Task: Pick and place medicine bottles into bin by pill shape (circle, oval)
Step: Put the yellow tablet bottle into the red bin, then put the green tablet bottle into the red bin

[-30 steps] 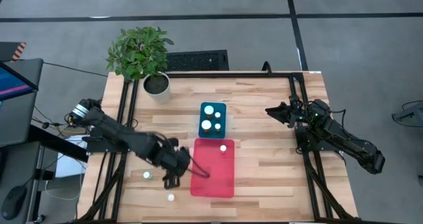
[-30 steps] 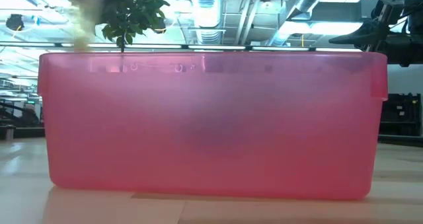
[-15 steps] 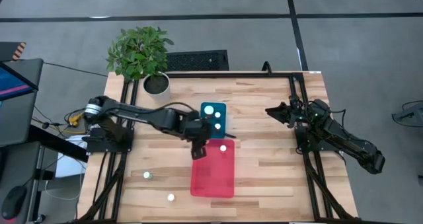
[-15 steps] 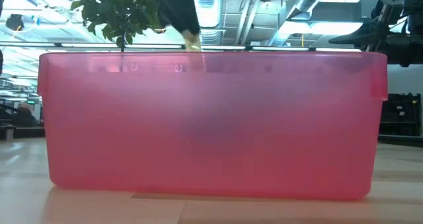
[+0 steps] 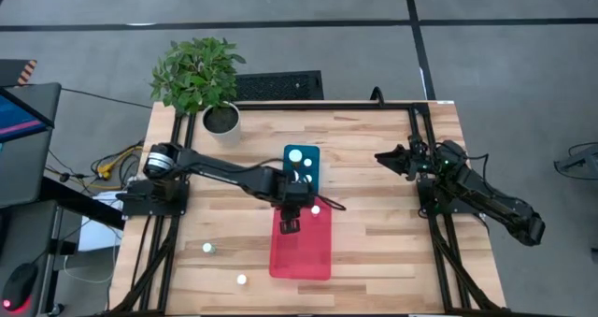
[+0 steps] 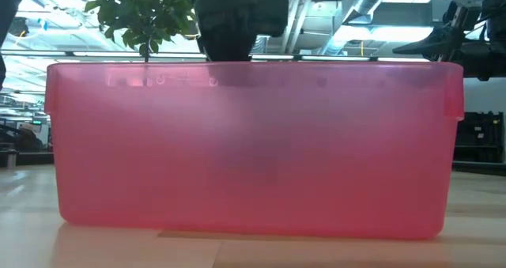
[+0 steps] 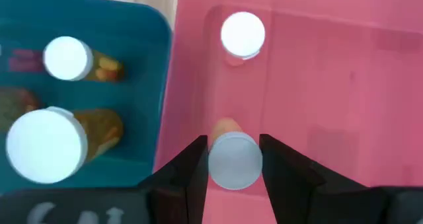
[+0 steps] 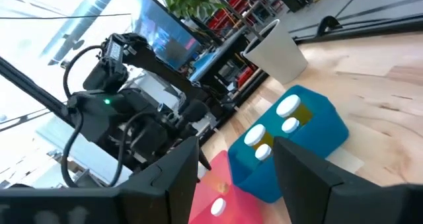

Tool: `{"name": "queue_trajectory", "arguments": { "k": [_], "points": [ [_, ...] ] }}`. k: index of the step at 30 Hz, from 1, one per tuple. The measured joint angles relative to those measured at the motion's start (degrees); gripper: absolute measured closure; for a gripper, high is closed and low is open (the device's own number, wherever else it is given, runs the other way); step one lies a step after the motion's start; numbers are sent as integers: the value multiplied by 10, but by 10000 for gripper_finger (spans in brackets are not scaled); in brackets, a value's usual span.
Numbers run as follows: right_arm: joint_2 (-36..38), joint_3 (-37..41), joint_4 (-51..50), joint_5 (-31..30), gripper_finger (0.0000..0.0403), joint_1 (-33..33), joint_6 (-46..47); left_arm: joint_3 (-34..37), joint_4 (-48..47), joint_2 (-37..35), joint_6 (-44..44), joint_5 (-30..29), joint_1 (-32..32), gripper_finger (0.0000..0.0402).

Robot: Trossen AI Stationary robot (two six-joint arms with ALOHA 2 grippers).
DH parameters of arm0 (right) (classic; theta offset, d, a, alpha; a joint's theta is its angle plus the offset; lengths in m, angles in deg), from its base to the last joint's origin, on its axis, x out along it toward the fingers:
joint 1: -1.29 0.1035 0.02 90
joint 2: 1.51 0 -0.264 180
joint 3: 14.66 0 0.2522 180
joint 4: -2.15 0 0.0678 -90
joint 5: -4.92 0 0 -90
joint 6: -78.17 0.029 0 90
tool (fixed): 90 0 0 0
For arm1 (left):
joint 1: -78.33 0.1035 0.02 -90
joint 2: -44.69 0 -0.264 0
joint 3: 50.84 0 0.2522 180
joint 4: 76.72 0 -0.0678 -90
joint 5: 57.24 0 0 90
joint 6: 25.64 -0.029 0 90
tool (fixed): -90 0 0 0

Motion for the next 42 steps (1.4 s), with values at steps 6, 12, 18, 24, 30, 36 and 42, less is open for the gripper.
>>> {"name": "queue_trajectory", "arguments": {
  "k": [6,12,18,24,30,36,42],
  "points": [
    [0,0,0,0,198,0,0,1,-7,17,-29,0,1,286],
    [0,0,0,0,198,0,0,2,-22,38,-47,7,2,286],
    [0,0,1,0,198,0,0,1,-10,42,-51,6,3,286],
    [0,0,1,0,198,0,0,1,-10,42,-55,7,3,260],
    [0,0,1,0,198,0,0,1,-10,42,-54,31,4,193],
    [0,0,1,0,198,0,0,-66,-77,42,-57,31,1,165],
    [0,0,1,0,198,0,0,-175,-212,30,-64,28,-11,168]
  ]
}}
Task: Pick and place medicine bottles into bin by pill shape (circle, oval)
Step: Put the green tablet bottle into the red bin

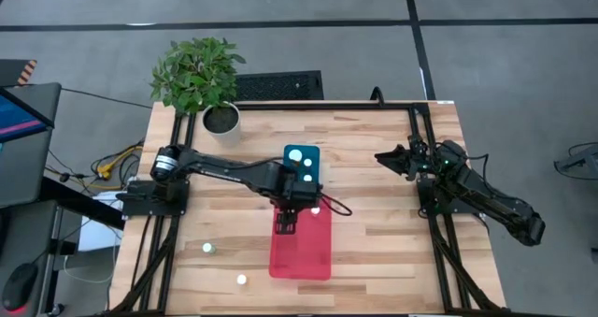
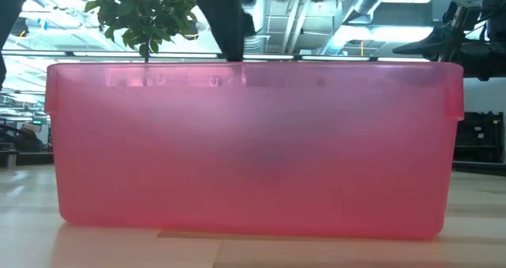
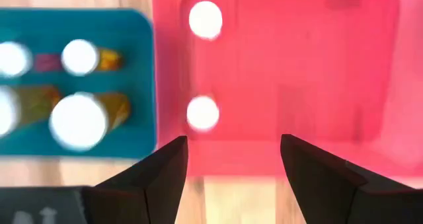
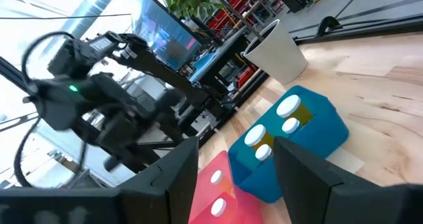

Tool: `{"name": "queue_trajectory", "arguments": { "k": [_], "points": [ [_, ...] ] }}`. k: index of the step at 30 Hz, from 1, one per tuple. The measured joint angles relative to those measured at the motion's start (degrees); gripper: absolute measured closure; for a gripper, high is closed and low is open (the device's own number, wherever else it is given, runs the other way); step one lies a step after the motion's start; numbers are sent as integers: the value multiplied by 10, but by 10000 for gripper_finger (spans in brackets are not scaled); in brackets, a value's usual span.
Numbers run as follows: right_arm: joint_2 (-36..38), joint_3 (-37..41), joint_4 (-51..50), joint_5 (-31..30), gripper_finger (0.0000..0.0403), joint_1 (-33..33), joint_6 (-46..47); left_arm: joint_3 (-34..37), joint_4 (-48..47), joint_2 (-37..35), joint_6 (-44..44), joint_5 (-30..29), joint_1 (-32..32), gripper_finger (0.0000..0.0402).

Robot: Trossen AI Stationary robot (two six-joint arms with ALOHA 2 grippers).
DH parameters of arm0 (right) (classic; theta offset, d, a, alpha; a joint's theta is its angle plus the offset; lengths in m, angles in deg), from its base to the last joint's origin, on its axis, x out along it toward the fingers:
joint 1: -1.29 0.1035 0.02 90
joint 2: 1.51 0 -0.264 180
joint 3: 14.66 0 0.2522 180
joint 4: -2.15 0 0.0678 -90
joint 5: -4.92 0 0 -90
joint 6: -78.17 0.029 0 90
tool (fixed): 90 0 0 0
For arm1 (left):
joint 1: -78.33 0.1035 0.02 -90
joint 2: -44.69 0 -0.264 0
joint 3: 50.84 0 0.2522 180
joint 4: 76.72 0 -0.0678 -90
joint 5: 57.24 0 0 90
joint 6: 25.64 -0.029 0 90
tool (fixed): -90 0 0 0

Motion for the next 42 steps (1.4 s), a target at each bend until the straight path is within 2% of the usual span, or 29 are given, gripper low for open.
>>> {"name": "queue_trajectory", "arguments": {
  "k": [4,7,11,16,23,28,32,39,42],
  "points": [
    [0,0,0,0,198,0,0,11,-24,-55,32,-13,-24,168],
    [0,0,0,0,198,0,0,64,-37,-113,96,-30,-57,168],
    [0,0,-1,0,198,0,0,173,-28,-200,219,-52,-126,168],
    [0,0,-1,1,198,0,0,307,-19,-286,408,-29,-232,166],
    [0,0,-2,1,198,0,0,398,10,-340,582,-35,-358,148],
    [0,0,-2,1,198,0,0,439,47,-337,625,-37,-398,126],
    [0,0,-2,1,198,0,4,478,86,-335,620,-38,-404,116],
    [0,0,-2,1,198,0,14,522,93,-335,613,-46,-404,115],
    [0,0,-2,1,198,0,14,535,133,-335,595,-48,-404,115]
  ]
}}
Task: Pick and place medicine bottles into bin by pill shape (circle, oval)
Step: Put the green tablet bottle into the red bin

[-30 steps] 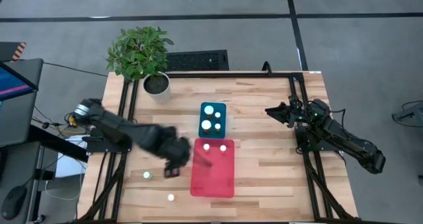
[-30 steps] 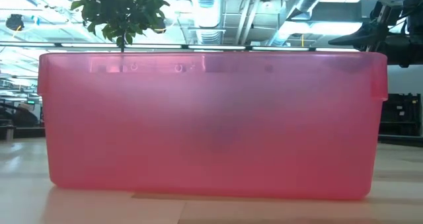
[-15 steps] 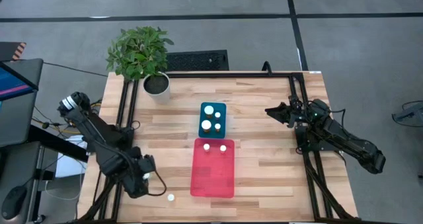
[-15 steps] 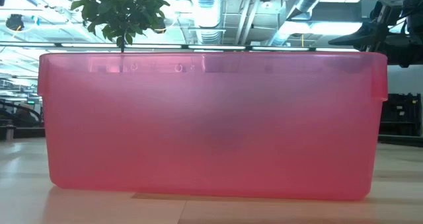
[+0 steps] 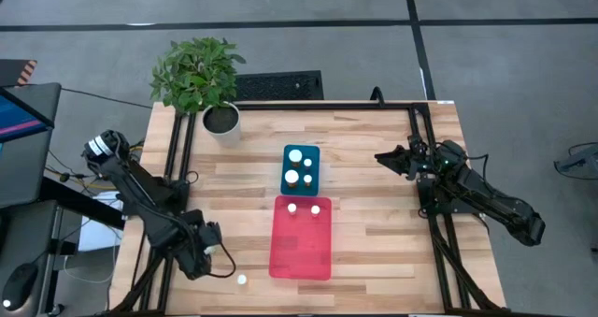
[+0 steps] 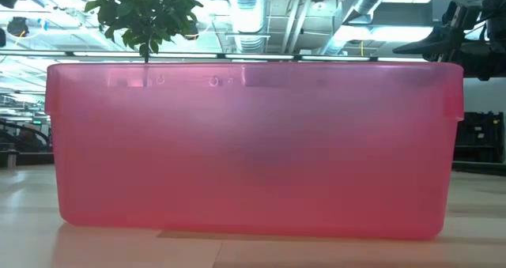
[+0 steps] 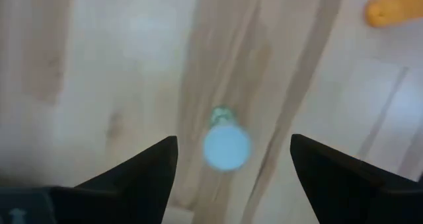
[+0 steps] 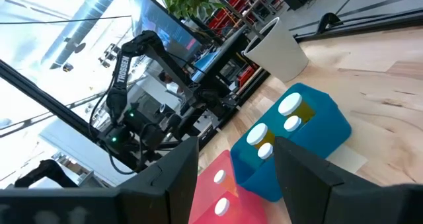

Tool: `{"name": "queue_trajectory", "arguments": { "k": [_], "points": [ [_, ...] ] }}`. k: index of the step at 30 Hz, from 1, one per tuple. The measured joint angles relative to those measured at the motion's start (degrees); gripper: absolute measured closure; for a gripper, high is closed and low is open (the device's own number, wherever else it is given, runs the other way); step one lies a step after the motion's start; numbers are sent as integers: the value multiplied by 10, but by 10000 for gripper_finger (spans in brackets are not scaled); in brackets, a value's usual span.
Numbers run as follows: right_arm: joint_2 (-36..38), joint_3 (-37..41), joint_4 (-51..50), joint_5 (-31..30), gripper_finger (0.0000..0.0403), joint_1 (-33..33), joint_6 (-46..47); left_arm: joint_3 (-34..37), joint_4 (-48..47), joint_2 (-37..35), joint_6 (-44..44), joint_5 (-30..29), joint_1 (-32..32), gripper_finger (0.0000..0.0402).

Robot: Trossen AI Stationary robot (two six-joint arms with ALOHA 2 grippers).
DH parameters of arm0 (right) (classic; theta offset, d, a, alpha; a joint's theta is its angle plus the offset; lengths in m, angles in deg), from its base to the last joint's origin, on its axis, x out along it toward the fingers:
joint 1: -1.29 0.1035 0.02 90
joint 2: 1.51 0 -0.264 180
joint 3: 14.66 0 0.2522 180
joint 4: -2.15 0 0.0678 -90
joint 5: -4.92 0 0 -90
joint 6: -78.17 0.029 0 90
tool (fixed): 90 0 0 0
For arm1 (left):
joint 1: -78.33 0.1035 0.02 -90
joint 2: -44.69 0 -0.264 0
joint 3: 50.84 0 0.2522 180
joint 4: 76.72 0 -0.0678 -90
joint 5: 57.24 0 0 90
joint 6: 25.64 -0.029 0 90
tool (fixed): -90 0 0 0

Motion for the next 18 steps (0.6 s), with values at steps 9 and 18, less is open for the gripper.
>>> {"name": "queue_trajectory", "arguments": {
  "k": [9,18],
  "points": [
    [0,0,0,0,198,0,2,41,38,0,-7,12,0,117],
    [0,0,0,0,198,0,2,57,50,0,-19,17,0,189]
  ]
}}
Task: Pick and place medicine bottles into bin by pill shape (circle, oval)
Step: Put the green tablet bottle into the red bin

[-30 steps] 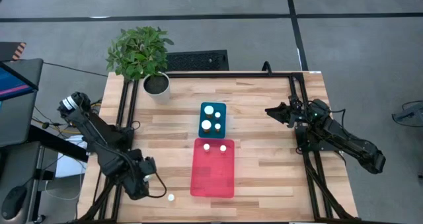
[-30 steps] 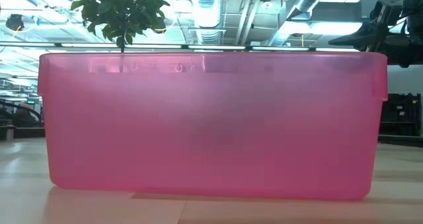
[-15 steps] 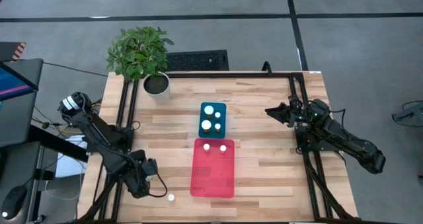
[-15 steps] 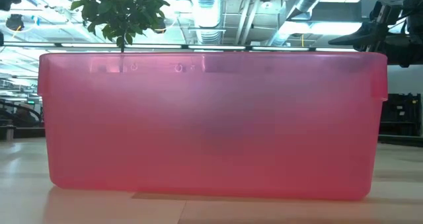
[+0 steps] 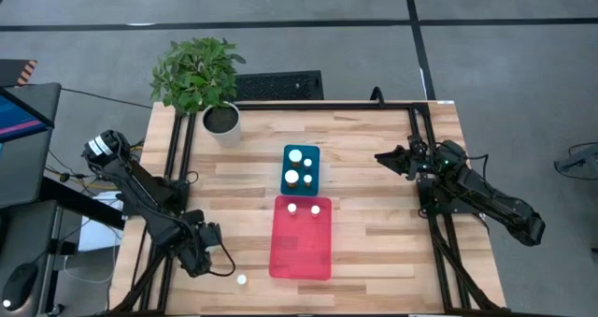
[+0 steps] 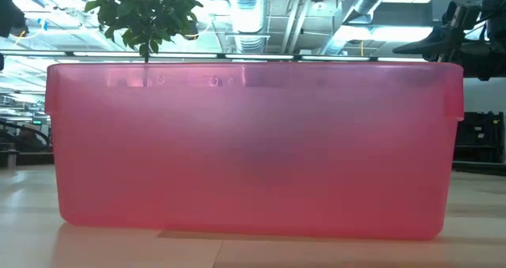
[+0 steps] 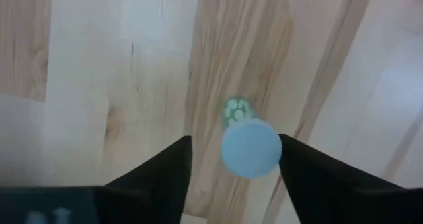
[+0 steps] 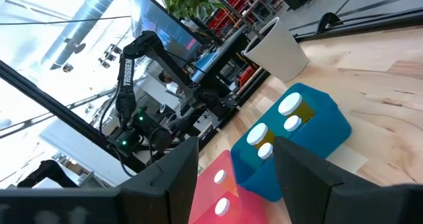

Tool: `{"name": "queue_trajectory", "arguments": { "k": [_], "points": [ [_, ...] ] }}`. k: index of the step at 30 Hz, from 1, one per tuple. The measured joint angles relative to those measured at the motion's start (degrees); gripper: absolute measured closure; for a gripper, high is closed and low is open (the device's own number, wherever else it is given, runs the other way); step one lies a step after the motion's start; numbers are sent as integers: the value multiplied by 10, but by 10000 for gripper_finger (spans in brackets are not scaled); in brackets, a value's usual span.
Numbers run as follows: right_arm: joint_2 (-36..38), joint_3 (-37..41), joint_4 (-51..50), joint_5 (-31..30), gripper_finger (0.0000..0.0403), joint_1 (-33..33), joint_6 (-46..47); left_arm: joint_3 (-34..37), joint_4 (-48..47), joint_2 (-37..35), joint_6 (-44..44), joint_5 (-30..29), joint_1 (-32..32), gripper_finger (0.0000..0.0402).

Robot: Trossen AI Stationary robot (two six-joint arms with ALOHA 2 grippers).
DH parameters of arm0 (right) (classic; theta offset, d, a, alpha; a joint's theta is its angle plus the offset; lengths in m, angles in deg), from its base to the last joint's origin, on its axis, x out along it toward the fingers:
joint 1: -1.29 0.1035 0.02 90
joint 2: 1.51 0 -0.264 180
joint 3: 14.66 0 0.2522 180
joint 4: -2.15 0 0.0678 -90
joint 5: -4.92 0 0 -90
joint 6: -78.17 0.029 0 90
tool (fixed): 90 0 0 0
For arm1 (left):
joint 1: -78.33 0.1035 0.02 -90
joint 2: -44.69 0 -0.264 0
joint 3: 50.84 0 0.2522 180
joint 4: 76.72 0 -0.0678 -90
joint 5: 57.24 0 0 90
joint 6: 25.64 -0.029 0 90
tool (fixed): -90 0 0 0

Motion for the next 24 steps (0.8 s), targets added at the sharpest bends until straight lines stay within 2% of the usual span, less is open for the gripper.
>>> {"name": "queue_trajectory", "arguments": {
  "k": [13,16,19,24],
  "points": [
    [0,0,0,0,198,0,0,-1,23,0,-14,-5,3,302],
    [0,0,0,0,198,0,0,-2,30,0,5,1,6,304],
    [0,0,0,0,198,0,0,-18,26,0,15,9,18,287],
    [0,0,0,0,198,0,0,-73,3,0,-18,5,63,276]
  ]
}}
